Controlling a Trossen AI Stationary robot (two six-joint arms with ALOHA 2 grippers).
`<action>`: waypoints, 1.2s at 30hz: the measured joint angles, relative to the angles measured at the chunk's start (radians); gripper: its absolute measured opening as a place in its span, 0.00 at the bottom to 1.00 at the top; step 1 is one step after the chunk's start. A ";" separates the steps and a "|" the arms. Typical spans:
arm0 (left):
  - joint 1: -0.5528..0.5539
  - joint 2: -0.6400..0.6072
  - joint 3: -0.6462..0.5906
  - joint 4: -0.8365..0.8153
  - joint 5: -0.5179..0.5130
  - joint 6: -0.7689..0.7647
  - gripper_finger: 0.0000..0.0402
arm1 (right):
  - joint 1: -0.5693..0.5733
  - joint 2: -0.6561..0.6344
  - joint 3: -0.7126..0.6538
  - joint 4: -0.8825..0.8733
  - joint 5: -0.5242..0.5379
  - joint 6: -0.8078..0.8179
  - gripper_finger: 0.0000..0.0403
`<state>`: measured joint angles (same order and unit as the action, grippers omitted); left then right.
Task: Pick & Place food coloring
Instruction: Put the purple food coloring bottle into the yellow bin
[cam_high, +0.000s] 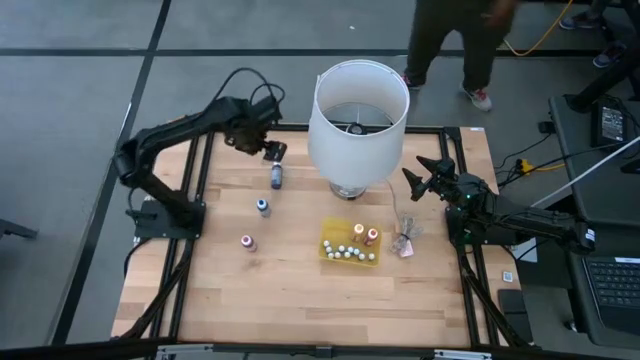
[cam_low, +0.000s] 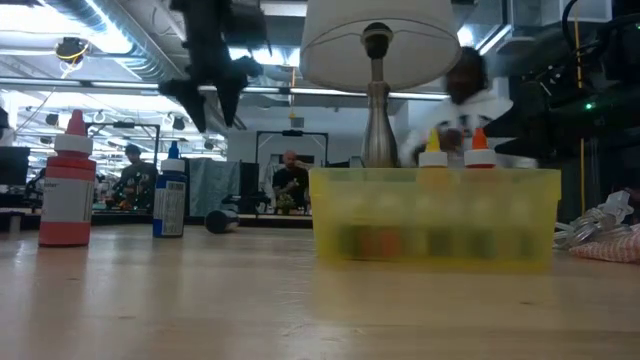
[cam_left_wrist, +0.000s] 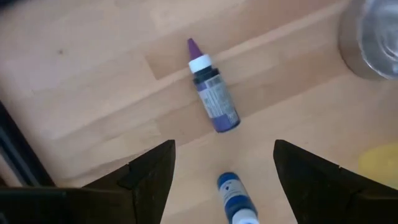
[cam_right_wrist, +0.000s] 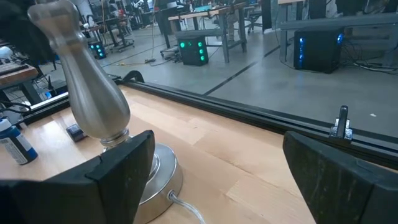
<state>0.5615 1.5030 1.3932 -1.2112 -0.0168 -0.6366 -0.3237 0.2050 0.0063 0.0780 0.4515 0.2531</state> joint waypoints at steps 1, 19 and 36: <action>0.026 0.026 0.013 -0.005 0.027 -0.001 0.66 | 0.000 0.000 0.000 0.000 0.000 0.000 0.88; 0.196 0.554 0.469 -0.325 0.123 0.010 0.66 | 0.000 0.000 0.000 0.000 0.000 0.000 0.88; 0.279 0.805 0.508 -0.326 0.284 0.007 0.66 | 0.000 0.000 0.000 0.000 0.000 0.000 0.88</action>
<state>0.8406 2.3083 1.9011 -1.5373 0.2675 -0.6292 -0.3237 0.2054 0.0063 0.0776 0.4515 0.2530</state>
